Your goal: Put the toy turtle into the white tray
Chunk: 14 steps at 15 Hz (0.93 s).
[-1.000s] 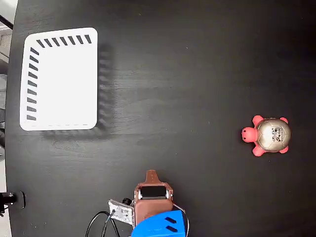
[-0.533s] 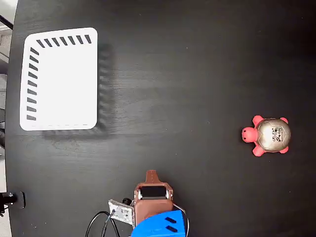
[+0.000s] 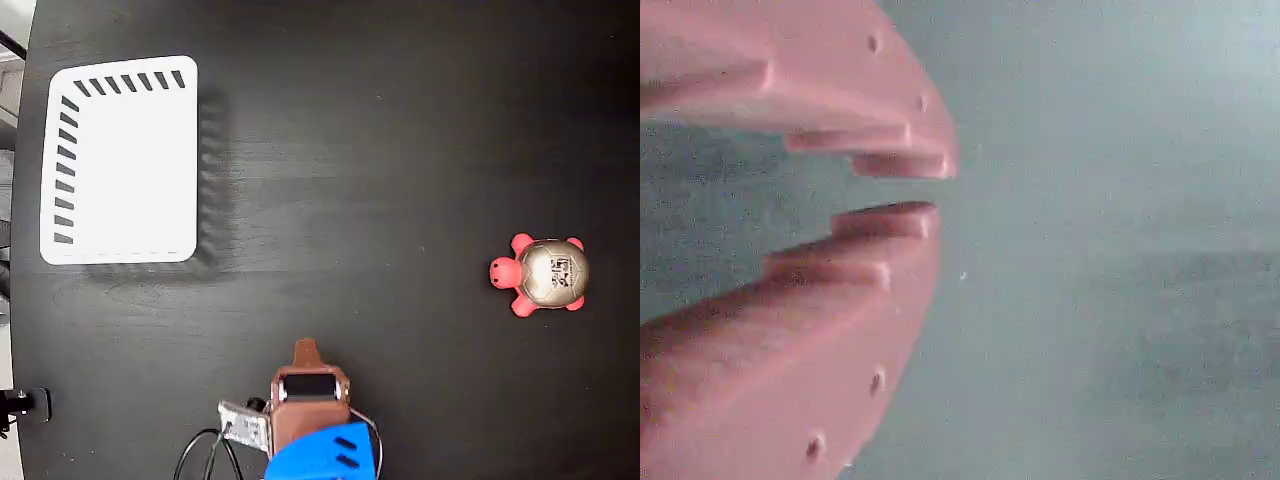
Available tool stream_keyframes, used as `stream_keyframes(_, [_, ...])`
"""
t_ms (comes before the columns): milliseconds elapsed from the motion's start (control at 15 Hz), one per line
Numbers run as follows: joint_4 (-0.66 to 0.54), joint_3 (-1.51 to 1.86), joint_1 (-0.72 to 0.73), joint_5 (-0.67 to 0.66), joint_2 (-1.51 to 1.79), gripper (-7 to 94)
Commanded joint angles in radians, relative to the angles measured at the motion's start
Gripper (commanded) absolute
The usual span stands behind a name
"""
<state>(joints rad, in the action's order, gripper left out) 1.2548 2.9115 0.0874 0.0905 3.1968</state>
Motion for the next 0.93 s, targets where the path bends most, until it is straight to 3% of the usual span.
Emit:
stream_keyframes(0, [-0.086, -0.1, -0.043, -0.003, -0.19, 0])
stream_keyframes(533, [0.141, -0.804, -0.514, -0.38, -0.943, 0])
stream_keyframes(867, [0.186, -1.117, -0.773, -0.538, -1.287, 0])
